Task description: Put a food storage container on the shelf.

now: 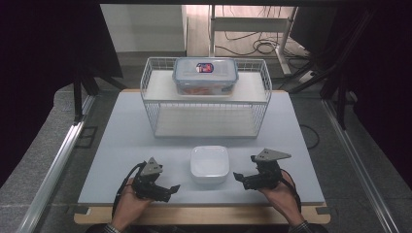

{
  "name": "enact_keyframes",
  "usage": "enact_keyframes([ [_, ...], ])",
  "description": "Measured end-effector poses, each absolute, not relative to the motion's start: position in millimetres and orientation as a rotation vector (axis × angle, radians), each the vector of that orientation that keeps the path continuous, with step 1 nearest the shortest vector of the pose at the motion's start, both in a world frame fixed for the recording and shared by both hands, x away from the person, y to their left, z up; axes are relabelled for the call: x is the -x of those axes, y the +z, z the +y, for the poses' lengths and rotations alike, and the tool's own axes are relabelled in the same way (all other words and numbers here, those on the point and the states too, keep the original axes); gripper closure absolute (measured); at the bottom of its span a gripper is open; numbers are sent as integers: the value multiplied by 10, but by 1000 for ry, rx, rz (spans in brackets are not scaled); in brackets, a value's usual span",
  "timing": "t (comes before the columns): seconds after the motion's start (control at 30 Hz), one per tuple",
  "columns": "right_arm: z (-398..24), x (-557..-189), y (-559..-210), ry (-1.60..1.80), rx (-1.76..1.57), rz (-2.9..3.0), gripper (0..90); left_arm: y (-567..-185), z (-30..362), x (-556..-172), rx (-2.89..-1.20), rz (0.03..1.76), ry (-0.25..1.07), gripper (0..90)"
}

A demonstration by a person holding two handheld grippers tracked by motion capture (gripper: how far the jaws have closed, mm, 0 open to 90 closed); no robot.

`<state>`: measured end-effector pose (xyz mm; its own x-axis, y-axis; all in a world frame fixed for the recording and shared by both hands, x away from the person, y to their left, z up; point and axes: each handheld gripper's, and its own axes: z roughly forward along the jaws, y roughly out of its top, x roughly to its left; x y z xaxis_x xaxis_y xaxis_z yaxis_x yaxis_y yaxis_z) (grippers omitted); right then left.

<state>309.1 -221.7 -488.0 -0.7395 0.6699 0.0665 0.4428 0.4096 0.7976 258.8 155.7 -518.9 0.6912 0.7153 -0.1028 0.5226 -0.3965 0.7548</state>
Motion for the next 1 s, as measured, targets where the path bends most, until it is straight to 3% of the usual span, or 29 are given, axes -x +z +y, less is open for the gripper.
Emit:
enact_keyframes([
  [0.37,-2079,-3072,-4739,1230,-926,2445,36,-5031,1442,-2662,-2075,907,288,94],
  [0.73,-1957,-3210,-4654,1237,-970,2486,211,-4858,1269,-2899,-2042,873,266,150],
  [0.87,-1863,-3304,-4605,1225,-954,2499,290,-4861,1113,-3065,-2066,884,232,96],
  [1.0,-1796,-3377,-4646,1204,-965,2523,293,-4915,1023,-3147,-2087,882,227,88],
])
